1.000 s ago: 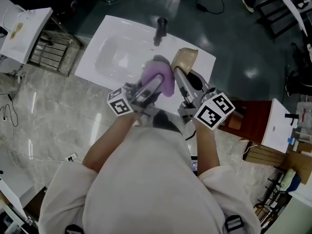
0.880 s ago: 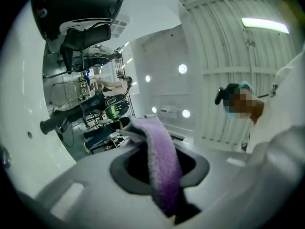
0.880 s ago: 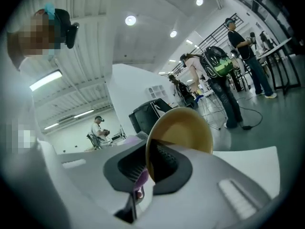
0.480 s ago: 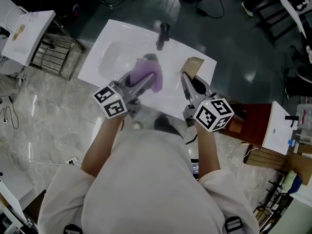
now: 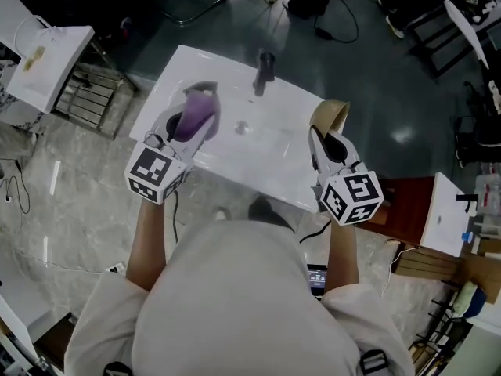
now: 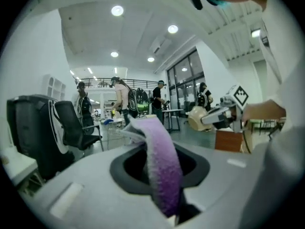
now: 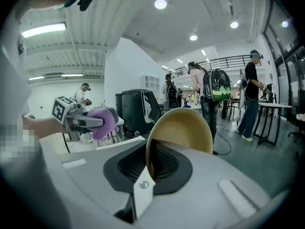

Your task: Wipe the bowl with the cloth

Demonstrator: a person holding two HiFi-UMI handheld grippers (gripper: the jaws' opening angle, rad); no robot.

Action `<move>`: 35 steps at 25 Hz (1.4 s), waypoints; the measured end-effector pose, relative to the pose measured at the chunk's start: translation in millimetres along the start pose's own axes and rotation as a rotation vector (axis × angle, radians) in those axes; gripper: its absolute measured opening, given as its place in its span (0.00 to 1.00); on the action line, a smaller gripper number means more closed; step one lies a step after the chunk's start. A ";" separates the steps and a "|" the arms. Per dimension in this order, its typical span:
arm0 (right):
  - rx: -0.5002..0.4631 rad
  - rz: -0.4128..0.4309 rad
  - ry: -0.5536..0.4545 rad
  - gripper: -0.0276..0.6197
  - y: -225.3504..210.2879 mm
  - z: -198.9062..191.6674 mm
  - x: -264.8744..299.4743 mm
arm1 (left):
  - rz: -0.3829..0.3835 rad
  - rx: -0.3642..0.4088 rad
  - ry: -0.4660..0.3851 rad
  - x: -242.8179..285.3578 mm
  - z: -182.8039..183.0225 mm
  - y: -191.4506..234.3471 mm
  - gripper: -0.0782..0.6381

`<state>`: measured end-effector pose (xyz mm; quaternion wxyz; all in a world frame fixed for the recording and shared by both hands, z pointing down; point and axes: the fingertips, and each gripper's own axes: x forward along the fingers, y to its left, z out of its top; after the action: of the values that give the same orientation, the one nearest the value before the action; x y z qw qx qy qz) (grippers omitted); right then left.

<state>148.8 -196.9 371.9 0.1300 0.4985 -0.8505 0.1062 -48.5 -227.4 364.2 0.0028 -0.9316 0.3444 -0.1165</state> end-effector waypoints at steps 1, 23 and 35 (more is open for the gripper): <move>-0.024 -0.011 0.013 0.06 -1.5 1.1 -1.9 | 0.017 0.020 -0.002 -3.8 3.2 4.4 0.24; -0.197 -0.064 0.098 0.06 3.0 2.8 -10.0 | 0.126 0.271 0.087 -8.0 9.6 -0.8 0.24; -0.201 -0.049 0.153 0.06 0.4 -21.1 -7.6 | 0.064 0.258 0.122 5.8 -7.5 -19.1 0.24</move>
<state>154.4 -184.0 389.3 0.2461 0.4941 -0.8320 0.0548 -33.6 -216.1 374.4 0.1051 -0.9031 0.3557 -0.2162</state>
